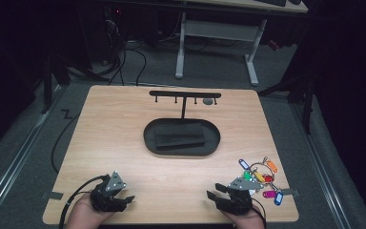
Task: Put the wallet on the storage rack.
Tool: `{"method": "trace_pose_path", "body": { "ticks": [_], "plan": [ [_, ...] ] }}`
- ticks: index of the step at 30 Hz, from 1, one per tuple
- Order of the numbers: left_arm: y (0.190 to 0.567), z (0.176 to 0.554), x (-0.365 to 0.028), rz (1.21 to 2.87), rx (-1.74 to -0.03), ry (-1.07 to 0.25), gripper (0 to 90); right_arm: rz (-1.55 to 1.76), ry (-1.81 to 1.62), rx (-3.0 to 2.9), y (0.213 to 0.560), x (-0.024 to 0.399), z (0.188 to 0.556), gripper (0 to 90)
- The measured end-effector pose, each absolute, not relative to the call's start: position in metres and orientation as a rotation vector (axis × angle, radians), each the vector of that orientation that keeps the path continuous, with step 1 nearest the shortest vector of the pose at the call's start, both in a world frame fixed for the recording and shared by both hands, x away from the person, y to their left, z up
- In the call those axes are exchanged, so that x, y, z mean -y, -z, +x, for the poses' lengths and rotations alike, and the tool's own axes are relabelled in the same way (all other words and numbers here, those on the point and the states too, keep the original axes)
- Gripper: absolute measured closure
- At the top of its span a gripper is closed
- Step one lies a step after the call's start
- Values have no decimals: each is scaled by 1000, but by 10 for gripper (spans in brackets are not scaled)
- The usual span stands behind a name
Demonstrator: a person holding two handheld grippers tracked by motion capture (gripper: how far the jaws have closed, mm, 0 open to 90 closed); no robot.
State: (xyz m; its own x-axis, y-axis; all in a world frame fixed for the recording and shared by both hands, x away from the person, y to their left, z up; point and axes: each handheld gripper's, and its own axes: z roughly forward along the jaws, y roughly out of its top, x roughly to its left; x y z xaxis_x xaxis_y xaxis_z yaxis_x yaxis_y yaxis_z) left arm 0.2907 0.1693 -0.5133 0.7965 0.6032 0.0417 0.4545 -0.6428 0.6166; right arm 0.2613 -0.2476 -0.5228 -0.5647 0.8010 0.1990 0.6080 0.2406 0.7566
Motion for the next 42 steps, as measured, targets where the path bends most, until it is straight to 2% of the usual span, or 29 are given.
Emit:
{"method": "trace_pose_path", "body": {
  "ticks": [2,11,27,38,42],
  "plan": [
    [518,284,-170,2386,-760,-375,375,1315,-1219,-2290,523,247,261,508],
    [520,282,-181,2347,-758,-369,320,1317,-1194,-2291,524,246,261,527],
    [514,286,-196,2273,-778,-332,299,1320,-986,-2313,523,247,260,511],
    [514,283,-194,2277,-757,-333,298,1286,-794,-2397,505,267,258,524],
    [514,281,-192,2289,-736,-335,299,1279,-728,-2439,493,278,262,556]
  ]
}}
